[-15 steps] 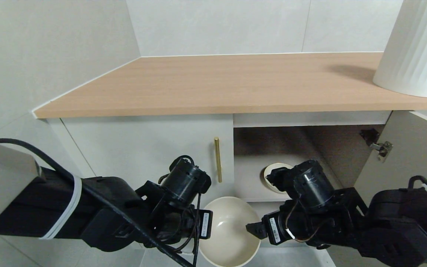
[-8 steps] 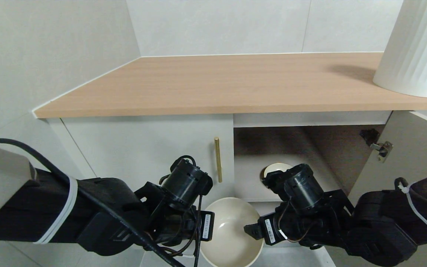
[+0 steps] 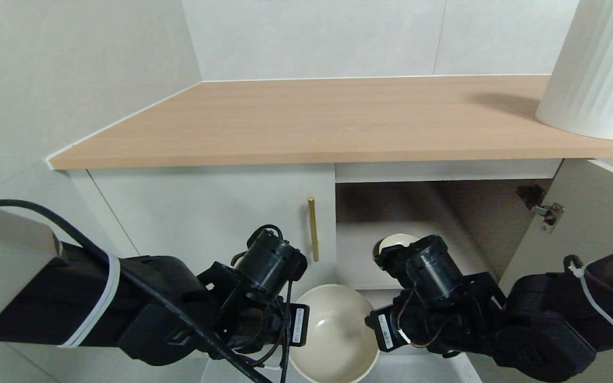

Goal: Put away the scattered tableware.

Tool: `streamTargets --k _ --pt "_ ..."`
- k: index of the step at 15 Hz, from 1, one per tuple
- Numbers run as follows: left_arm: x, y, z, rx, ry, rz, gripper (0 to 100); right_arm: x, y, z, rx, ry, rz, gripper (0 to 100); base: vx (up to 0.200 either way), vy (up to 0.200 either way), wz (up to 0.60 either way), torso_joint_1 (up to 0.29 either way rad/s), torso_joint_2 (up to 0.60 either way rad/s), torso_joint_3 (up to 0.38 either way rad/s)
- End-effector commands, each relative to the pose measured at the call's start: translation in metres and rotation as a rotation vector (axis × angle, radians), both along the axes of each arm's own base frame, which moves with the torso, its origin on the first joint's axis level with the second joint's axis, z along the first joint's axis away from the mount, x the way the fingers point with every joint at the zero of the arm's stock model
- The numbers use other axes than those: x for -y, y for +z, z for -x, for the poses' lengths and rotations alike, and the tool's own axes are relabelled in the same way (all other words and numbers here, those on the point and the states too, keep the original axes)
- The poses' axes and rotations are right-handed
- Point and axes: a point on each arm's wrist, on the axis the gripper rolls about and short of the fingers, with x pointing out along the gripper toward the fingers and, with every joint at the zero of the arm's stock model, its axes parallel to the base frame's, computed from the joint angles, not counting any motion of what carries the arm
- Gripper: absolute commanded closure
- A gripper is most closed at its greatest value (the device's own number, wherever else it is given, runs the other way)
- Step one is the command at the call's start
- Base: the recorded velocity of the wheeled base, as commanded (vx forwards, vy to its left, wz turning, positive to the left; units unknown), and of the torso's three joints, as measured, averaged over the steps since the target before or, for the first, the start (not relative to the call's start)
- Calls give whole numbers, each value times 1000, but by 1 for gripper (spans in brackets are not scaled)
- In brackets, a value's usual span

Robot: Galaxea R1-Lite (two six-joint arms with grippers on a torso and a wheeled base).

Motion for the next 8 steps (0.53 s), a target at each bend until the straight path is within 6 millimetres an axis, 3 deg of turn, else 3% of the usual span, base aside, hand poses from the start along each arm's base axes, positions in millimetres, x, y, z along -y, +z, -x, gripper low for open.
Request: streamTargets --k 1,8 --pt "0 -1 0 -4 1 -5 100 0 -1 0 -2 -1 5 100 0 0 0 0 0 0" --pt "0 1 0 2 2 -2 100 0 -2 0 -4 0 8 100 0 0 0 0 0 0"
